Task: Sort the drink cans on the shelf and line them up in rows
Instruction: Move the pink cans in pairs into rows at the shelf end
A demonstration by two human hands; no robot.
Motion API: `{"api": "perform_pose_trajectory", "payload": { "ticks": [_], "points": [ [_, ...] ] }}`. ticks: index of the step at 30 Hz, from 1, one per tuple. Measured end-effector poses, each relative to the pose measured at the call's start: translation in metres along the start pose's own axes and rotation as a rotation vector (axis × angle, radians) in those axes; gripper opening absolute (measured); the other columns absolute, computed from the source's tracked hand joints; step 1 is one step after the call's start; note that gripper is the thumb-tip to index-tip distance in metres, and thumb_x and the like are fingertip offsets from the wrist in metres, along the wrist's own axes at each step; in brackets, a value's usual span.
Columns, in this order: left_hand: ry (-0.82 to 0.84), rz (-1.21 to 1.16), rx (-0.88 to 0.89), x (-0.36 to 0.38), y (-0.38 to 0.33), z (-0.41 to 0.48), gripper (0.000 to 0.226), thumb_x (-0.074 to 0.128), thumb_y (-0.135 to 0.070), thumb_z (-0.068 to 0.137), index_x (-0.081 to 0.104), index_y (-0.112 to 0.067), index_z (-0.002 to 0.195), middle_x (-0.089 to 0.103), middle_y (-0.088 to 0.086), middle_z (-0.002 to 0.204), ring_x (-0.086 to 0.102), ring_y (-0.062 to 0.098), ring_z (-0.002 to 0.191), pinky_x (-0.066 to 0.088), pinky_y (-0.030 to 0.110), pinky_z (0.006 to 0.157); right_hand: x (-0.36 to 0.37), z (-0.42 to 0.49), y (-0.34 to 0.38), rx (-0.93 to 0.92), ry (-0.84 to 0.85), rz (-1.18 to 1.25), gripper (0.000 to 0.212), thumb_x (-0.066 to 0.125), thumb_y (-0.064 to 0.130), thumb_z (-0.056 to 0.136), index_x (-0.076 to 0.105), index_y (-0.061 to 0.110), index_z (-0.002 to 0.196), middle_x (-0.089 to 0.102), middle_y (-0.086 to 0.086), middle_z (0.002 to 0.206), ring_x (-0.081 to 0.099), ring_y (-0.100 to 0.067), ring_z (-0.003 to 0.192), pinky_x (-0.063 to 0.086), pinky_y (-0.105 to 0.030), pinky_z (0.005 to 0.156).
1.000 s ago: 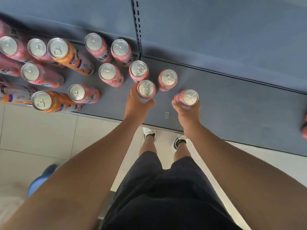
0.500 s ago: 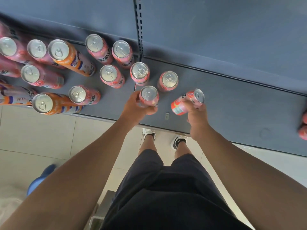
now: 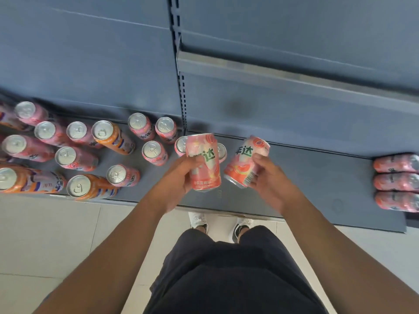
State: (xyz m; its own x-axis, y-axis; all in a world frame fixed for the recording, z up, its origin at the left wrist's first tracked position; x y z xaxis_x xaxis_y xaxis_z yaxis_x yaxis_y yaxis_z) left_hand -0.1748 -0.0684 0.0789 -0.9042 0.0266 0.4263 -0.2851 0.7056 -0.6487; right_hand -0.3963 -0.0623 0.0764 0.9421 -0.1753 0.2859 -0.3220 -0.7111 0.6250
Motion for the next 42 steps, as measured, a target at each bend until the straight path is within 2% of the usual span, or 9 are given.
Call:
{"api": "perform_pose_trajectory", "payload": {
  "ticks": [5, 9, 13, 17, 21, 26, 30, 35, 42],
  "points": [
    [-0.008, 0.004, 0.123, 0.024, -0.035, -0.011, 0.054, 0.067, -0.023, 0.073, 0.056, -0.013, 0.125, 0.075, -0.001, 0.105, 0.071, 0.015, 0.098, 0.055, 0.041, 0.091, 0.016, -0.018, 0.023, -0.022, 0.033, 0.156, 0.076, 0.082, 0.050, 0.063, 0.061, 0.011, 0.125, 0.070, -0.015, 0.115, 0.066, -0.031, 0.105, 0.054, -0.047, 0.094],
    [-0.022, 0.154, 0.212, 0.035, -0.056, -0.020, 0.055, 0.080, -0.024, 0.063, 0.060, -0.018, 0.113, 0.075, -0.001, 0.101, 0.071, 0.016, 0.095, 0.055, 0.038, 0.088, 0.022, -0.034, 0.036, -0.063, 0.028, 0.190, 0.066, 0.066, 0.048, 0.076, 0.055, 0.010, 0.128, 0.073, -0.013, 0.103, 0.065, -0.031, 0.101, 0.052, -0.047, 0.093],
    [0.009, 0.245, 0.246, 0.047, -0.066, -0.026, 0.056, 0.088, -0.018, 0.064, 0.058, -0.021, 0.112, 0.075, -0.003, 0.098, 0.071, 0.012, 0.091, 0.058, 0.024, 0.073, 0.021, -0.044, 0.043, -0.108, 0.080, 0.209, 0.102, 0.098, 0.049, 0.036, 0.059, 0.010, 0.122, 0.073, -0.012, 0.102, 0.069, -0.026, 0.091, 0.053, -0.047, 0.093],
    [0.013, 0.327, 0.263, 0.062, -0.069, -0.028, 0.070, 0.090, -0.027, 0.055, 0.057, -0.024, 0.116, 0.074, -0.003, 0.099, 0.071, 0.013, 0.092, 0.056, 0.024, 0.071, 0.019, -0.056, 0.051, -0.156, 0.086, 0.246, 0.094, 0.098, 0.047, 0.037, 0.063, 0.010, 0.117, 0.072, -0.013, 0.102, 0.070, -0.024, 0.088, 0.055, -0.047, 0.091],
    [0.006, 0.376, 0.320, 0.084, -0.067, -0.031, 0.046, 0.083, -0.008, 0.074, 0.057, -0.027, 0.107, 0.073, -0.015, 0.081, 0.069, 0.001, 0.075, 0.052, 0.015, 0.058, 0.010, -0.070, 0.054, -0.179, 0.031, 0.214, 0.066, 0.081, 0.032, 0.073, 0.059, 0.002, 0.127, 0.065, -0.022, 0.125, 0.067, -0.029, 0.101, 0.057, -0.041, 0.083],
    [0.055, 0.297, 0.319, 0.118, -0.057, -0.039, 0.041, 0.077, -0.016, 0.073, 0.058, -0.027, 0.108, 0.074, -0.016, 0.081, 0.070, 0.000, 0.075, 0.053, 0.018, 0.060, -0.009, -0.091, 0.050, -0.243, 0.024, 0.122, 0.105, 0.096, 0.043, 0.044, 0.053, 0.003, 0.131, 0.065, -0.021, 0.124, 0.066, -0.030, 0.105, 0.057, -0.038, 0.082],
    [0.124, 0.337, 0.295, 0.148, -0.041, -0.048, 0.036, 0.069, -0.007, 0.086, 0.056, -0.030, 0.110, 0.075, -0.014, 0.087, 0.071, 0.003, 0.079, 0.054, 0.020, 0.061, -0.033, -0.119, 0.048, -0.290, 0.000, 0.096, 0.089, 0.084, 0.034, 0.056, 0.050, 0.003, 0.133, 0.067, -0.020, 0.123, 0.068, -0.029, 0.104, 0.056, -0.037, 0.083],
    [0.173, 0.408, 0.306, 0.197, -0.006, -0.065, 0.054, 0.078, -0.008, 0.080, 0.054, -0.025, 0.125, 0.074, -0.004, 0.107, 0.071, 0.013, 0.096, 0.056, 0.026, 0.073, -0.078, -0.165, 0.038, -0.368, 0.001, 0.106, 0.070, 0.078, 0.023, 0.067, 0.053, 0.001, 0.128, 0.071, -0.014, 0.107, 0.070, -0.023, 0.091, 0.058, -0.034, 0.072],
    [0.091, 0.456, 0.366, 0.275, 0.068, -0.099, 0.046, 0.083, -0.013, 0.075, 0.059, -0.026, 0.112, 0.074, -0.009, 0.095, 0.069, 0.002, 0.080, 0.052, 0.019, 0.060, -0.161, -0.240, 0.010, -0.457, -0.086, 0.199, 0.070, 0.078, 0.024, 0.060, 0.055, 0.003, 0.123, 0.071, -0.010, 0.095, 0.070, -0.018, 0.082, 0.057, -0.034, 0.066]
  ]
}}
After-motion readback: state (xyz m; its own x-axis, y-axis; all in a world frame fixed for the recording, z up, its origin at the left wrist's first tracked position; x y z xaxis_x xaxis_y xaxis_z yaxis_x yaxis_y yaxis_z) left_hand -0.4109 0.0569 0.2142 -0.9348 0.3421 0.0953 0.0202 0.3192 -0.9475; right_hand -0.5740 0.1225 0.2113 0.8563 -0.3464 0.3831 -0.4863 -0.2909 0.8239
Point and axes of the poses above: each hand's wrist, its own z-axis towards the middle knuckle, its own x-axis out of the palm, y = z × x, the point moved 2 cm from there along z, towards the middle knuckle
